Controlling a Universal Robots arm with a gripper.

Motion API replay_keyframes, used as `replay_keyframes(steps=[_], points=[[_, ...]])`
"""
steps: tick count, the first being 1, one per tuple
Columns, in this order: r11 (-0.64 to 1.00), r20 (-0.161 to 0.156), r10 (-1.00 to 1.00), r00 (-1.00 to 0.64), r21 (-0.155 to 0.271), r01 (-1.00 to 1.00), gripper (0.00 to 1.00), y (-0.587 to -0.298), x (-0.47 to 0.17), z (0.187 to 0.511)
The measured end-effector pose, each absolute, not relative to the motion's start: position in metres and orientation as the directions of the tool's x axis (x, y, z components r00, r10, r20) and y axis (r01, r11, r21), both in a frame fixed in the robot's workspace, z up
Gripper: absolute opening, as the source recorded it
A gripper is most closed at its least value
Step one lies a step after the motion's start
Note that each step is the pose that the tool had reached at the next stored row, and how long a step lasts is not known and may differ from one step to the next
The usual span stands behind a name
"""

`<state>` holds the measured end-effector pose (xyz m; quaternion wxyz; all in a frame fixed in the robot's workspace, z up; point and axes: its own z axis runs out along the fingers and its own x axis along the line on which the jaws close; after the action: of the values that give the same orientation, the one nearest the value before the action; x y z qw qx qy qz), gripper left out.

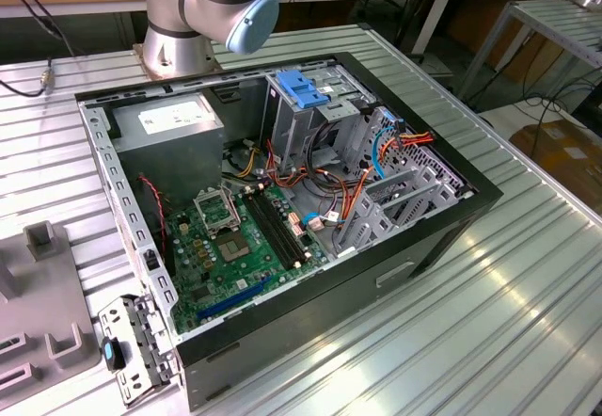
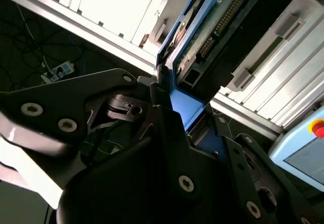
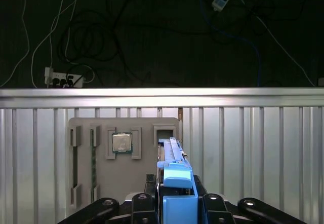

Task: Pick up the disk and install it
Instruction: 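Pick up the disk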

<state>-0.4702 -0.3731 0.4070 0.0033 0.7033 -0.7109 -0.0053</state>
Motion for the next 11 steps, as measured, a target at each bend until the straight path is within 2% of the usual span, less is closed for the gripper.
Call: replay_keyframes(steps=[11], points=[[0.011,-0.003,-1.0,-0.011,0.012,-1.0,0.37,-0.3731,-0.4701,0.4142]])
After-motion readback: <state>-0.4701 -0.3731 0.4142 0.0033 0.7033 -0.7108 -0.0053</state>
